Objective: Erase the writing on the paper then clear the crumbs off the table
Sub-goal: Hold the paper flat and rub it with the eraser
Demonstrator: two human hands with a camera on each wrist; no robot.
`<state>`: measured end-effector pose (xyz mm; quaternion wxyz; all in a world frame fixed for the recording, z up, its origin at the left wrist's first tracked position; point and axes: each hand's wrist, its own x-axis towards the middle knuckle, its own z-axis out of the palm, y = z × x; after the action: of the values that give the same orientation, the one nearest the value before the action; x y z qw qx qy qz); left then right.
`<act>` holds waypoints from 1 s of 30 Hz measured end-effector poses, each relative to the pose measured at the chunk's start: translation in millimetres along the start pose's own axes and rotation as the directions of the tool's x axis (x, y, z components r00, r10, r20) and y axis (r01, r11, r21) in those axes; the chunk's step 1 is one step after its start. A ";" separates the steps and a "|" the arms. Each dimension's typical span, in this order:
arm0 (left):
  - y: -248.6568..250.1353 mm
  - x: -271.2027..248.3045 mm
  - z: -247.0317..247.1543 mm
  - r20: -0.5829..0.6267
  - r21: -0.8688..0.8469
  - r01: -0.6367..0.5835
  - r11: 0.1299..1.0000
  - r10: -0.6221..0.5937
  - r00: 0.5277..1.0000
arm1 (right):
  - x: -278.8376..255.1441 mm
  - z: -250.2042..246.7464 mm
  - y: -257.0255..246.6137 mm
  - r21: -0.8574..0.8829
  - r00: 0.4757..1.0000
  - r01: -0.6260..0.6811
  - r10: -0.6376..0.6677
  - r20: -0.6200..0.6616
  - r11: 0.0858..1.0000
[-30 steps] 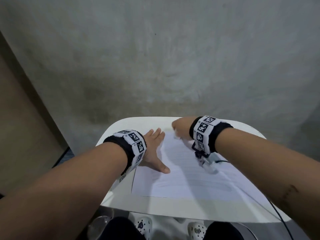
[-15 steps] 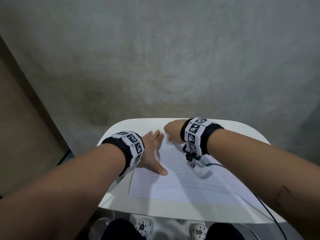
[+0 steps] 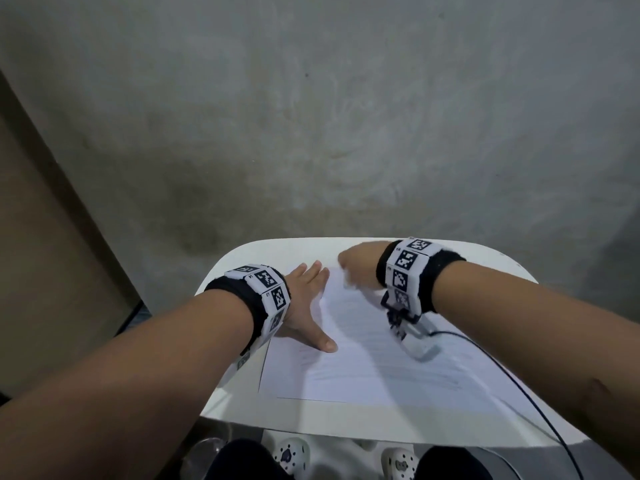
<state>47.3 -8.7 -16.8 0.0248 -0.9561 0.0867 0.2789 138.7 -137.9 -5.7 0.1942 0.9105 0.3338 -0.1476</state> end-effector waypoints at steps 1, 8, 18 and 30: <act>-1.1 1.2 1.3 -0.001 0.003 0.013 1.000 -0.013 1.000 | -0.2 -3.6 4.9 0.026 0.998 -0.053 0.053 -0.029 0.998; 0.5 0.2 0.0 0.010 0.017 0.013 1.000 -0.013 1.000 | -7.7 -9.1 2.6 -0.038 0.997 -0.041 0.044 0.060 0.998; -3.6 4.2 3.3 0.008 -0.006 0.017 1.000 -0.017 1.000 | -5.2 -1.5 15.0 -0.023 0.994 -0.104 0.104 -0.024 0.994; -3.6 5.0 2.2 0.017 0.016 0.010 1.000 -0.010 1.000 | -15.2 -1.6 -6.1 -0.025 0.996 0.020 -0.018 0.088 0.999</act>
<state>51.0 -5.8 -21.3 0.0348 -0.9538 0.0840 0.2863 123.7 -141.2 0.2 0.2192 0.8973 0.3355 -0.1851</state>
